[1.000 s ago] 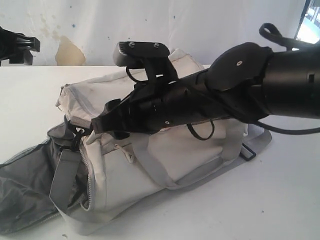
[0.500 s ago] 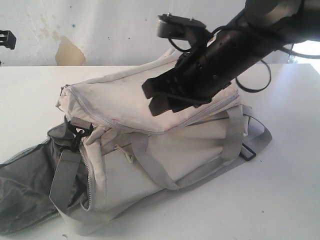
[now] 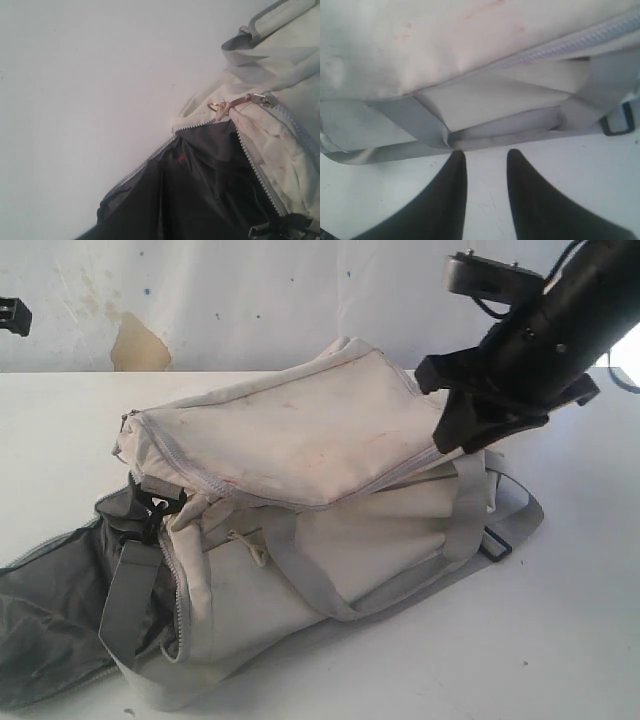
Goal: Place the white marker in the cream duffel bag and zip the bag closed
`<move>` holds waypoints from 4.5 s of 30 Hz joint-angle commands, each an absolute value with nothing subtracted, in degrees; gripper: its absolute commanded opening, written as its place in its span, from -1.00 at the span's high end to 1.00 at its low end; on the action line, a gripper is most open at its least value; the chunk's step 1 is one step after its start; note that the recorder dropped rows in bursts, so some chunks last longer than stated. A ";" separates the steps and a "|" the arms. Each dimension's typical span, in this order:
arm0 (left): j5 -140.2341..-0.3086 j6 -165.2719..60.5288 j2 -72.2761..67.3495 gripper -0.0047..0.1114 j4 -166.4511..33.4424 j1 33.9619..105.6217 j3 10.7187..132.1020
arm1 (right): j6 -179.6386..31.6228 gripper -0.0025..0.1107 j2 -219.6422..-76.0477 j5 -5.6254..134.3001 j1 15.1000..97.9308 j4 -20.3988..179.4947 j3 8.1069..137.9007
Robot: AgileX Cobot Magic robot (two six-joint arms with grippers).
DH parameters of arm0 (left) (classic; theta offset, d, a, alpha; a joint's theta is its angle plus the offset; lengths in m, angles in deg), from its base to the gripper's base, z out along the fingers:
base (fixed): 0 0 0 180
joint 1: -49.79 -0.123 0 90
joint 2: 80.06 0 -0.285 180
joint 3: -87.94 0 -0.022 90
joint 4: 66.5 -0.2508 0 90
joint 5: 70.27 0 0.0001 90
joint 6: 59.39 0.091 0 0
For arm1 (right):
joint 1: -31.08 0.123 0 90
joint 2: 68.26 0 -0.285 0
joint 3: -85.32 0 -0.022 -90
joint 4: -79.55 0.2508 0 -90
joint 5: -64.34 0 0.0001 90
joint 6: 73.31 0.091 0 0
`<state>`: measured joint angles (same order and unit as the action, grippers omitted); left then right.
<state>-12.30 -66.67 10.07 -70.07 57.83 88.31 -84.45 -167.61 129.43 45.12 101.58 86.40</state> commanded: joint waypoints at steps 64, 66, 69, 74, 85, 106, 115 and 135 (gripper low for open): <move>-9.07 -62.17 1.28 0.92 -63.56 51.67 88.43 | -76.02 0.96 -146.65 120.97 31.57 79.55 75.35; -9.07 -62.17 -1.26 0.92 -63.95 51.67 88.43 | -76.02 0.96 -144.39 120.97 31.57 79.55 74.79; -8.39 -62.17 -5.68 0.92 -64.21 51.67 88.43 | -76.02 0.96 -140.56 121.00 31.57 79.55 74.57; -7.01 -62.17 -12.33 0.92 -66.03 51.67 88.43 | -76.02 0.96 -134.14 121.24 31.57 79.55 74.57; -6.76 -62.29 -27.37 0.92 -66.50 51.67 88.43 | -76.13 0.96 -120.84 121.86 31.57 79.55 74.57; -5.14 -61.94 -51.96 0.92 -66.50 51.67 88.43 | -77.93 0.96 -98.50 123.77 31.68 79.55 74.57; -2.36 -61.91 -61.63 0.92 -66.50 51.67 88.43 | -78.14 0.96 -90.33 127.26 31.68 79.55 74.57; -0.31 -62.33 -72.28 0.92 -66.11 51.67 89.47 | -78.50 0.96 -76.05 134.30 31.68 79.55 76.11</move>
<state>-0.34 -61.18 -72.34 -66.15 51.59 89.24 -78.92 -76.05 134.17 31.79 79.88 75.78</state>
